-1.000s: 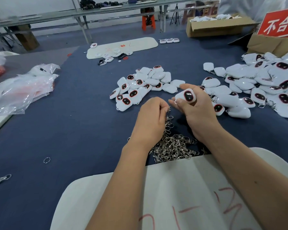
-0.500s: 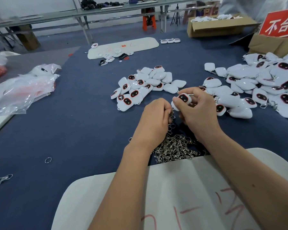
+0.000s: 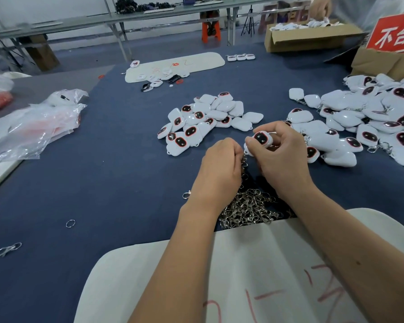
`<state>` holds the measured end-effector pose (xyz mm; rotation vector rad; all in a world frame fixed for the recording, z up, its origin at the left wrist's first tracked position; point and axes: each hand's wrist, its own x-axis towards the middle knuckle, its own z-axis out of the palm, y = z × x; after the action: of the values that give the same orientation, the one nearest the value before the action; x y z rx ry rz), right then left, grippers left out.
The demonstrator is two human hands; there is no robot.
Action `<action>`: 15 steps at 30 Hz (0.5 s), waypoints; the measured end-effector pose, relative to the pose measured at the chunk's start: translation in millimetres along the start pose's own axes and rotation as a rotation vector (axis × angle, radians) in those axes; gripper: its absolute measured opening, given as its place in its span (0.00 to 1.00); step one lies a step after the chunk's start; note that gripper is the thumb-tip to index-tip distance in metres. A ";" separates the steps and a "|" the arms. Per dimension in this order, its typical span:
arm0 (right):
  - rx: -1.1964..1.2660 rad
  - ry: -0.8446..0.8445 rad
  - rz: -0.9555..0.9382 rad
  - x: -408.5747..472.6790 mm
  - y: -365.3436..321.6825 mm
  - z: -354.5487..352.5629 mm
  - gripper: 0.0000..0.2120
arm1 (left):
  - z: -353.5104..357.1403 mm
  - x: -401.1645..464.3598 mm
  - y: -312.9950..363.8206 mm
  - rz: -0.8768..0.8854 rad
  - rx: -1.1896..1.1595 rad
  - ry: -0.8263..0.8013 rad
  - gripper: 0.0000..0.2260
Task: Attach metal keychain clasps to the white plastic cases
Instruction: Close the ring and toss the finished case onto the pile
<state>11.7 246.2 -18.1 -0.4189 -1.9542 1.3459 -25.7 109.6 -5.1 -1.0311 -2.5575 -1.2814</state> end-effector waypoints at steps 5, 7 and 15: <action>-0.027 0.011 -0.002 0.3 1.0 0.1 0.07 | 0.9 -0.1 1.9 -0.017 0.041 0.007 0.08; -0.029 0.013 0.003 -0.7 1.2 0.4 0.08 | 2.7 0.6 1.1 -0.023 0.064 0.009 0.08; 0.268 -0.004 0.208 1.0 -4.0 -0.3 0.10 | 7.0 3.8 -5.9 0.074 -0.128 0.128 0.06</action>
<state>11.7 245.4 -14.0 -0.4988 -1.7377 1.7153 -30.9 114.3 -12.2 -1.0194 -2.3488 -1.4575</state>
